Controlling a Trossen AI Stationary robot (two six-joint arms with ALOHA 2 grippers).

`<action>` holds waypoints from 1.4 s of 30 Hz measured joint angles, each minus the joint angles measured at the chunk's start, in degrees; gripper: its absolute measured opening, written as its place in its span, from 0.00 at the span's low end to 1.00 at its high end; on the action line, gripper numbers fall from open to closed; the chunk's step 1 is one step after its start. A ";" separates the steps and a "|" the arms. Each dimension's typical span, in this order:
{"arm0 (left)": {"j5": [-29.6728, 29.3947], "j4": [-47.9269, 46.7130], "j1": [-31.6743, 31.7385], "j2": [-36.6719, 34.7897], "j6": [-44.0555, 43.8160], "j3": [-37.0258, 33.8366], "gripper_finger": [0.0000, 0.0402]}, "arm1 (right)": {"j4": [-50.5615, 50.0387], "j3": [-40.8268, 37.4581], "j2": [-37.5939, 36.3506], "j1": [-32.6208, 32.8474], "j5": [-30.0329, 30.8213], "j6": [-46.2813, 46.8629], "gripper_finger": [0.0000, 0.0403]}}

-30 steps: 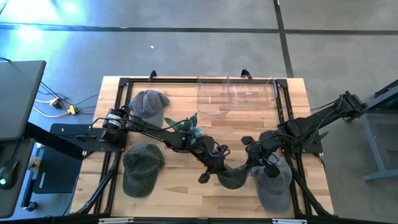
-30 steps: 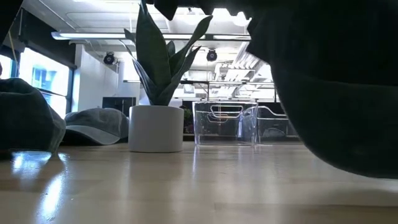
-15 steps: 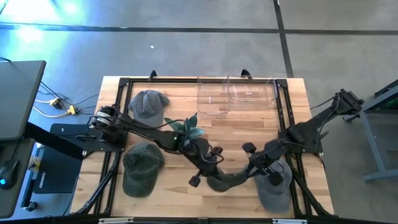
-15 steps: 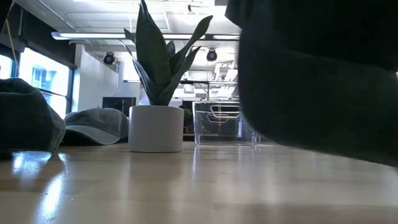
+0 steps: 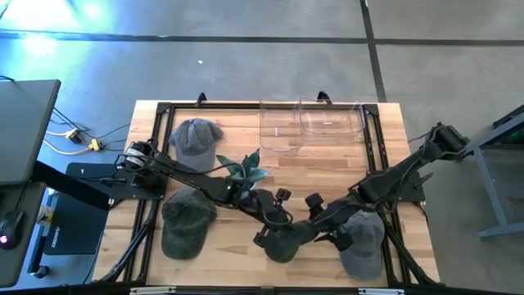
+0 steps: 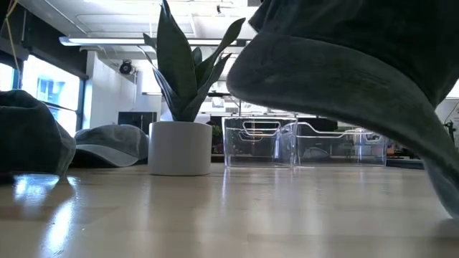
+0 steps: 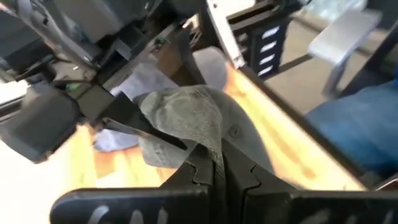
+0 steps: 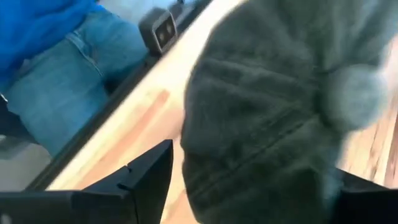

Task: Pick & Place hat
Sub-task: Put the right green cap into the left transparent bin

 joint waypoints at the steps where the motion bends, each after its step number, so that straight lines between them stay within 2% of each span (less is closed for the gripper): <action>1: -0.88 -0.54 -0.37 0.00 0.43 0.00 0.00 | 0.07 0.00 0.45 -0.44 -1.61 -0.35 0.61; 6: -7.40 -3.35 -2.34 0.00 3.62 0.00 0.00 | 1.65 0.00 0.26 -2.14 -15.79 -0.30 0.61; 9: -11.40 -4.58 -3.60 0.00 4.77 0.00 0.00 | 2.02 0.00 -0.98 -2.31 -21.28 0.91 0.61; 13: -13.87 -5.29 -4.97 -0.91 5.72 -0.02 0.00 | 3.85 0.00 -1.26 -1.74 -18.75 0.99 0.56; 15: -13.83 -4.77 -5.20 -1.67 5.66 0.09 0.00 | 4.34 0.00 -0.98 -1.62 -16.13 0.42 0.49; 18: -13.43 -6.30 -5.24 -2.12 4.65 0.04 0.00 | 4.16 0.00 -0.92 -1.72 -15.22 0.23 0.33; 22: -3.80 -7.16 -3.90 -3.44 4.04 0.13 0.00 | 3.63 0.00 -0.92 -1.68 -15.69 -0.42 0.07; 23: -1.08 -7.64 -3.47 -3.48 3.71 0.17 0.00 | 3.24 0.00 -0.92 -1.68 -15.76 -1.06 0.04; 26: 8.55 -9.68 -1.64 -3.81 1.20 -0.06 0.02 | 2.51 0.00 -0.92 -1.68 -13.25 -0.61 0.05; 29: 18.38 -8.01 0.75 -4.23 -3.43 0.06 0.10 | 1.34 0.00 -0.92 -1.68 -11.11 -0.68 0.03; 38: 22.05 -0.80 4.16 0.53 -13.85 0.12 0.55 | -0.36 0.00 -0.93 -1.48 -3.62 -3.99 0.01; 42: 23.88 0.17 4.28 1.66 -18.27 -0.11 0.66 | -1.01 0.00 -1.08 -0.75 -1.93 -3.97 0.01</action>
